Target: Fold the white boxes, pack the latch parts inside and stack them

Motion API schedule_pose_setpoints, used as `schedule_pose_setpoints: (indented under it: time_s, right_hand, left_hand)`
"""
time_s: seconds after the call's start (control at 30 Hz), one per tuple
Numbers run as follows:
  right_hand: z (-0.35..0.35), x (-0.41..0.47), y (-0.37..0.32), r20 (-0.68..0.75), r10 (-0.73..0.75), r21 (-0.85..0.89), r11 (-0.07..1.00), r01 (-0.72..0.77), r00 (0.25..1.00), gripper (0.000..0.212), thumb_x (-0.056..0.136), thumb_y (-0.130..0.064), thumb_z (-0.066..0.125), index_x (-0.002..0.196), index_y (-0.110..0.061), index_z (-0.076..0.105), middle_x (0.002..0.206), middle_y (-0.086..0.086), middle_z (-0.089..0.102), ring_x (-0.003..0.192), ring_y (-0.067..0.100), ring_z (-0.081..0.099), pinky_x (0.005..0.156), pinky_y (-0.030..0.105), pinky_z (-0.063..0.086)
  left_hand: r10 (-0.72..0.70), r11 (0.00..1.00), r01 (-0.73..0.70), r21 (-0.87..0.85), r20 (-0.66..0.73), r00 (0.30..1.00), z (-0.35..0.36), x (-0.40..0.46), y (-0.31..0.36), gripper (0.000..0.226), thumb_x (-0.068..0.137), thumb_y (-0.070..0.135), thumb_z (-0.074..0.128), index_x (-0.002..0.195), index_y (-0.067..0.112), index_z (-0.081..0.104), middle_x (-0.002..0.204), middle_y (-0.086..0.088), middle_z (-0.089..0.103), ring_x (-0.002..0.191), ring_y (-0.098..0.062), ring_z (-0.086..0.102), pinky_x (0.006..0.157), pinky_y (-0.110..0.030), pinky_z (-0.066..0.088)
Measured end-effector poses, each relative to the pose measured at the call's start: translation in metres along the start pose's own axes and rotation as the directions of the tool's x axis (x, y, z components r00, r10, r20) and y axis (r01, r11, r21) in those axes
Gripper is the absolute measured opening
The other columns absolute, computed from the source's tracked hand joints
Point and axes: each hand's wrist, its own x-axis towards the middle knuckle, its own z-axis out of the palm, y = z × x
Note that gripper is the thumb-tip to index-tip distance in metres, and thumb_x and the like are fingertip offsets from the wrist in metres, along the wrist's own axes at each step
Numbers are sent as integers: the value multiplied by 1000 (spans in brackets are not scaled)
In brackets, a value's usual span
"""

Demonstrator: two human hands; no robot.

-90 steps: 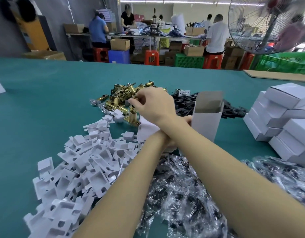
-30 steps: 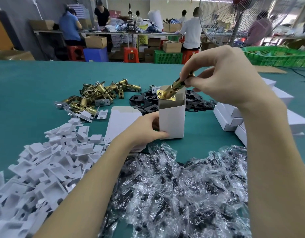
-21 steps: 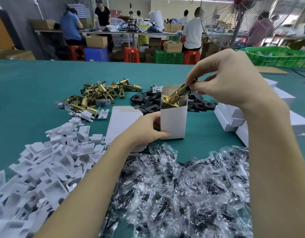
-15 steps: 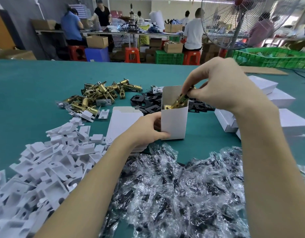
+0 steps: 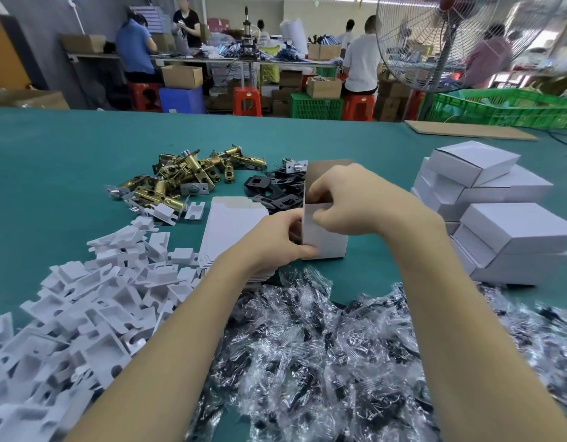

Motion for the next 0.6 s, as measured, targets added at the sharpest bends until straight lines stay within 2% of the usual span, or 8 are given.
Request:
schedule_pose_setpoints:
  time_s: [0.03, 0.1, 0.2, 0.27, 0.43, 0.5, 0.53, 0.6]
  right_hand:
    - [1, 0, 0, 22, 5, -6, 1000, -5, 1000, 24, 83, -7, 53, 92, -14, 74, 91, 14, 72, 74, 30, 55, 63, 32, 47]
    - [0, 0, 0, 40, 7, -1, 1000, -7, 999, 24, 84, -9, 54, 95, -15, 74, 93, 13, 72, 77, 30, 58, 64, 36, 49]
    - [-6, -3, 2, 32, -4, 36, 999, 3, 999, 26, 86, -9, 57, 103, -20, 74, 102, 4, 72, 94, 24, 65, 81, 38, 58]
    - [-14, -7, 6, -4, -14, 92, 996, 15, 1000, 29, 87, -9, 60, 106, -25, 74, 103, -5, 73, 98, 14, 67, 88, 33, 57]
    - [-40, -19, 23, -231, 8, 219, 975, 44, 973, 20, 87, -15, 63, 89, -32, 74, 87, -15, 74, 82, 1, 68, 72, 20, 54]
    - [-42, -21, 36, -291, 56, 233, 972, 13, 955, 15, 87, -18, 64, 83, -31, 71, 77, -13, 73, 75, 3, 69, 68, 23, 54]
    - [-41, -21, 44, -263, 98, 254, 967, -29, 960, 12, 87, -19, 65, 84, -29, 70, 73, -9, 74, 73, 7, 71, 69, 27, 58]
    - [-31, -16, 60, -44, 184, 269, 949, -166, 982, 8, 87, -23, 72, 91, -26, 66, 78, -1, 77, 74, 15, 75, 74, 36, 63]
  left_hand:
    - [1, 1000, -1, -4, 2, 1000, 0, 0, 0, 42, 82, 18, 84, 105, 43, 59, 110, 4, 74, 100, -10, 70, 94, -33, 57]
    - [2, 1000, -2, -14, 3, 1000, 0, 0, -1, 43, 82, 18, 84, 107, 43, 59, 109, 5, 74, 100, -9, 70, 94, -33, 57]
    - [11, 1000, -11, -7, 6, 1000, 0, 0, -2, 46, 82, 18, 84, 108, 46, 59, 107, 6, 74, 98, -8, 70, 92, -32, 57]
    - [18, 1000, -18, -3, 2, 1000, 0, 0, -2, 46, 81, 19, 84, 109, 46, 60, 106, 6, 74, 97, -9, 70, 92, -31, 57]
    - [18, 1000, -18, 11, 5, 1000, -1, 0, -2, 46, 81, 24, 85, 102, 54, 58, 103, 14, 74, 90, 2, 68, 85, -17, 55]
    - [12, 1000, -12, 4, 7, 1000, -1, -1, -1, 45, 81, 24, 84, 102, 55, 58, 102, 17, 73, 90, 4, 68, 82, -13, 53]
    - [7, 1000, -7, 3, 9, 1000, -1, -1, 0, 44, 82, 25, 84, 102, 54, 59, 102, 18, 73, 90, 5, 67, 80, -11, 52]
    - [1, 1000, -1, 4, 14, 1000, -1, -2, 0, 43, 82, 26, 84, 106, 52, 60, 105, 19, 74, 93, 5, 67, 81, -11, 51]
